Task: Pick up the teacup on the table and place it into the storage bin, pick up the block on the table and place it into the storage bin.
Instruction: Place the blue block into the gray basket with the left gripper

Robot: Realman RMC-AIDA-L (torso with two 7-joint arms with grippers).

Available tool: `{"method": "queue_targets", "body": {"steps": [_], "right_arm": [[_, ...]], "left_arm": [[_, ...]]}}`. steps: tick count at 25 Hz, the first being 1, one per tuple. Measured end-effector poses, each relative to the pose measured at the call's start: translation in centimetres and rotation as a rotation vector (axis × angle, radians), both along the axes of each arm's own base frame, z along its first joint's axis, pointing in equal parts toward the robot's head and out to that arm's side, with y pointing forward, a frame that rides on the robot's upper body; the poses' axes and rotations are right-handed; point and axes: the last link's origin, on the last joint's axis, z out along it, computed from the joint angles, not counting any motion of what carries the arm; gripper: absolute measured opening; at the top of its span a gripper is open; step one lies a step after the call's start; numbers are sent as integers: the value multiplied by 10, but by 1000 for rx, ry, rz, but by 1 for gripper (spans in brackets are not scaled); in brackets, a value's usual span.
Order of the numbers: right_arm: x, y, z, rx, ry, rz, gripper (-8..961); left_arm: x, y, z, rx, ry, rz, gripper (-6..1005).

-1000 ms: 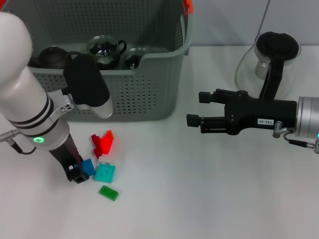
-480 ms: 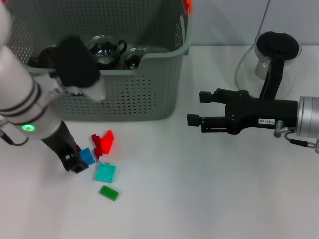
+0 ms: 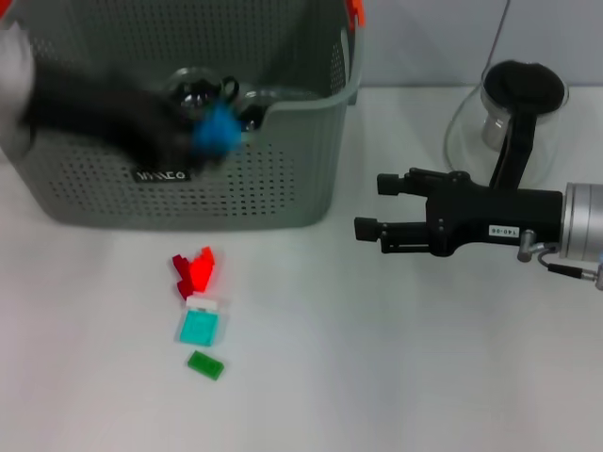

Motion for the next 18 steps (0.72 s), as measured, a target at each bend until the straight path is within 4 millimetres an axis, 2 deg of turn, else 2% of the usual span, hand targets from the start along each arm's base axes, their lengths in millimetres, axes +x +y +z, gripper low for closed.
{"method": "queue_targets", "body": {"steps": [2, 5, 7, 11, 14, 18], "right_arm": [[-1, 0, 0, -2, 0, 2, 915], [-1, -1, -1, -5, 1, 5, 915], [-1, -1, -1, -6, 2, 7, 915], [-1, -2, -2, -8, 3, 7, 915], [-2, -2, -2, -11, 4, 8, 915], [-1, -3, -3, -15, 4, 8, 915]], "left_arm": [[10, 15, 17, 66, -40, -29, 425], [9, 42, 27, 122, -54, 0, 431], [3, 68, 31, 159, -79, 64, 435], [-16, 106, 31, 198, -122, 171, 443], [-31, 124, 30, 245, -126, 234, 448], [-39, 128, 30, 273, -109, 255, 456]]}}
